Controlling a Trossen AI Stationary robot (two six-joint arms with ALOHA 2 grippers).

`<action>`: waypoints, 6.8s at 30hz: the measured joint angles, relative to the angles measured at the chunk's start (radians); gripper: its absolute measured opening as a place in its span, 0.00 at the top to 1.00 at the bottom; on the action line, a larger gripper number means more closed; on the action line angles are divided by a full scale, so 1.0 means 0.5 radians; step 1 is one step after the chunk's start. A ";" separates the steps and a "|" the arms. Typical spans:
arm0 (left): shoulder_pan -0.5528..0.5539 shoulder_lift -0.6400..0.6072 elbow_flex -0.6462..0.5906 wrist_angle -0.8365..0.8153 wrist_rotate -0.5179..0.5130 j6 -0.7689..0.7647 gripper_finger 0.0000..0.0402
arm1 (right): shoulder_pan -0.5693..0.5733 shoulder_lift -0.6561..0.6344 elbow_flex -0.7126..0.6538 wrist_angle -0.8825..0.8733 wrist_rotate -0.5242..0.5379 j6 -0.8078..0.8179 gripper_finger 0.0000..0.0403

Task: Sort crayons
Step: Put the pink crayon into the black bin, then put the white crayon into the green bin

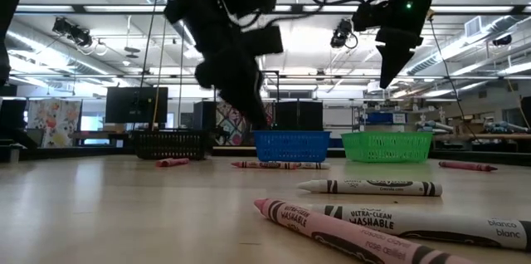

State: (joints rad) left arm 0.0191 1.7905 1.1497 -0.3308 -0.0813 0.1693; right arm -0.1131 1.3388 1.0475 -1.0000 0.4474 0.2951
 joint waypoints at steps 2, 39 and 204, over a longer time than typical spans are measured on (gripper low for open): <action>0.000 0.048 -0.015 -0.051 0.000 0.000 0.72 | 0.001 -0.001 0.000 0.000 -0.002 0.000 0.78; 0.008 0.286 -0.009 -0.107 0.052 -0.251 0.79 | 0.002 0.001 0.000 0.007 -0.009 0.002 0.78; -0.812 -0.638 -0.024 -1.601 -0.074 -2.424 0.70 | 0.020 0.001 -0.001 -0.011 -0.165 0.192 0.78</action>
State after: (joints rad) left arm -0.3869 1.4715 1.1378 -1.1313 -0.1184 -1.0429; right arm -0.1032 1.3391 1.0470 -1.0057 0.3649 0.3908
